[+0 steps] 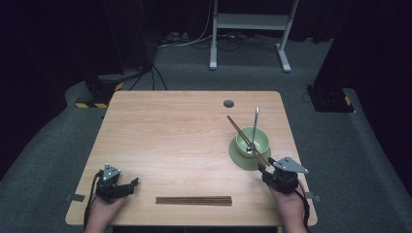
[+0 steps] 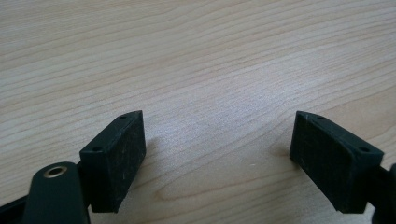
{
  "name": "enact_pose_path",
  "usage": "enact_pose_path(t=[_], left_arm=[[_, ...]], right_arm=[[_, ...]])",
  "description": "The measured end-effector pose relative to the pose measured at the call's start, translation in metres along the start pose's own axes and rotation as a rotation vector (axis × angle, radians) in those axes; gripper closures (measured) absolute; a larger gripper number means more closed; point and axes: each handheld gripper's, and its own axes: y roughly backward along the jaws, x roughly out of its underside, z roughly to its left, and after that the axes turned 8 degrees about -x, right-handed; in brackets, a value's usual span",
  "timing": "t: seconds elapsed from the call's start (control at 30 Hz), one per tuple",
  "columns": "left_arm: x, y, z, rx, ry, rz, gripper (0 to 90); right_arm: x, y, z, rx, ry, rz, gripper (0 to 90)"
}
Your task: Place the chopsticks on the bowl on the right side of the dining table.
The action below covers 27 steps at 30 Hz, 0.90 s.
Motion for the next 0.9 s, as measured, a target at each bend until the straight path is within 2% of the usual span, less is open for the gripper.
enact_pose_path(t=[0.17,0.43,0.47,0.83,0.9], left_arm=[[0.000,0.000,0.000,0.000,0.000,0.000,18.3],[0.000,0.000,0.000,-0.001,-0.001,0.000,18.2],[0.000,0.000,0.000,-0.001,-0.001,0.000,18.2],[0.000,0.000,-0.001,0.007,-0.008,0.003,17.2],[0.000,0.001,-0.002,0.021,-0.024,0.003,15.4]], right_arm=[[0.000,-0.005,-0.002,-0.008,-0.003,-0.011,60.7],[-0.001,-0.011,0.001,-0.010,0.018,-0.006,72.5],[-0.002,-0.011,0.001,-0.011,0.025,-0.004,76.1],[-0.001,-0.007,0.007,-0.037,0.035,0.002,76.3],[0.000,-0.004,0.008,-0.038,0.033,0.003,76.3]])
